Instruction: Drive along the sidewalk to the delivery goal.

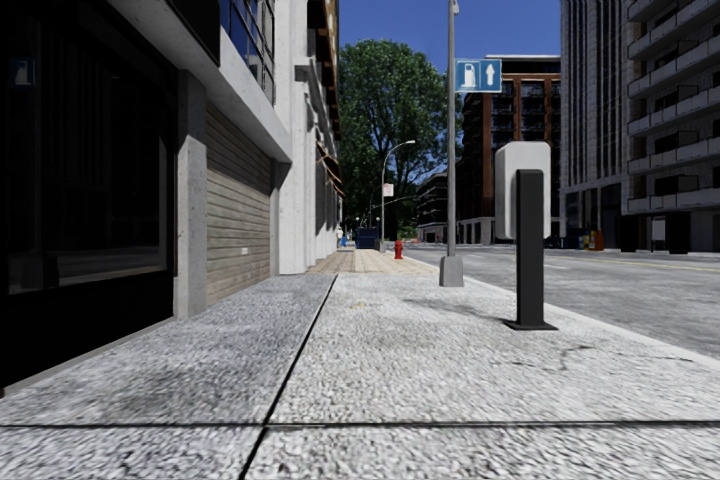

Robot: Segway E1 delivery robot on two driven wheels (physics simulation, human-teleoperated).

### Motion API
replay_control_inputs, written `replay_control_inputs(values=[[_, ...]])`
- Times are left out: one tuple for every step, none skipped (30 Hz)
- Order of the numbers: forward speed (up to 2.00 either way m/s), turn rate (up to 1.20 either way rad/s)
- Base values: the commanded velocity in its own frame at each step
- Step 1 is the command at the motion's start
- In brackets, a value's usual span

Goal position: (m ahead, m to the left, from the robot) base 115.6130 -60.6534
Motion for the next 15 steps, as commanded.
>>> replay_control_inputs(values=[[2.00,0.00],[2.00,0.00],[2.00,0.00],[2.00,0.00],[2.00,0.00],[2.00,0.00],[2.00,0.00],[2.00,0.00],[2.00,0.00],[2.00,0.00],[2.00,0.00],[2.00,0.00],[2.00,0.00],[2.00,0.00],[2.00,0.00]])
